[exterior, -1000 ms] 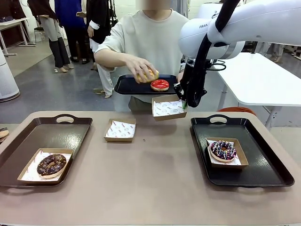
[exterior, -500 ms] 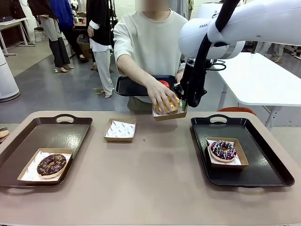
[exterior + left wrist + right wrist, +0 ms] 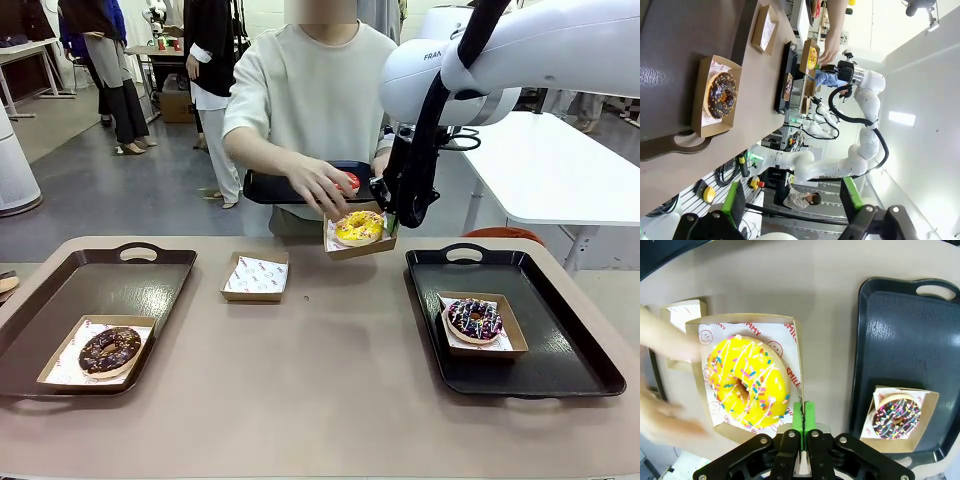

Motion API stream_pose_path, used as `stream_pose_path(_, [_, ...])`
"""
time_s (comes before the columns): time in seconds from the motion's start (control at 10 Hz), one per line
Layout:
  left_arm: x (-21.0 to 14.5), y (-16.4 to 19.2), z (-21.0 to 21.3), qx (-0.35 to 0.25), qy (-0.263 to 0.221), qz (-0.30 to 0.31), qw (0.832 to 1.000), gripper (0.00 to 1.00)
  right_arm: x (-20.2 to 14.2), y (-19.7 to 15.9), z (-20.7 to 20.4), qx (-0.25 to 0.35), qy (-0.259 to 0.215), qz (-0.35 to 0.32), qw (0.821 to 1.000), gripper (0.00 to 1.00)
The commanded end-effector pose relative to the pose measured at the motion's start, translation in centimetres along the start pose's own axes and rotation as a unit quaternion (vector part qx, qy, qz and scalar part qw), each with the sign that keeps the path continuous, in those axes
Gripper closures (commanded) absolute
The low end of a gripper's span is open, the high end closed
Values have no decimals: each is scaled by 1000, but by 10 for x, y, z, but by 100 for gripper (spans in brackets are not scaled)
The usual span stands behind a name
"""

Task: Individually package the donuts and arrange them on the tray.
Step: Place the picked Paper togo box on the Handle tray while simultaneously picking up another Paper togo box from the table with the other hand.

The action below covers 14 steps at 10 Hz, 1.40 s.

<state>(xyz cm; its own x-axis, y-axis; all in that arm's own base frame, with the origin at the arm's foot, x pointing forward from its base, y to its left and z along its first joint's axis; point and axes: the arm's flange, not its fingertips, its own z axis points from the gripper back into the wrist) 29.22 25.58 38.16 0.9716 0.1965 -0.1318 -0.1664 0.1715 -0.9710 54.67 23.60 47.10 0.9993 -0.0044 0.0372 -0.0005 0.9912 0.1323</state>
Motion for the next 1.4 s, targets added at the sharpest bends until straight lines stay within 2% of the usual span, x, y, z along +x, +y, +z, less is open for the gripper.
stream_pose_path(0.0, [0, 0, 1, -3, -7, -2, 1000, 0, 0, -1, -1, -3, 0, 1, 1000, 100])
stream_pose_path(1.0, [0, 0, 0, 0, 0, 0, 1000, 0, 0, 0, 0, 0, 0, 0, 1000, 99])
stream_pose_path(1.3, [19, -61, -35, 67, 2, -33, 997, 0, -6, -54, 22, 5, -20, 15, 1000, 99])
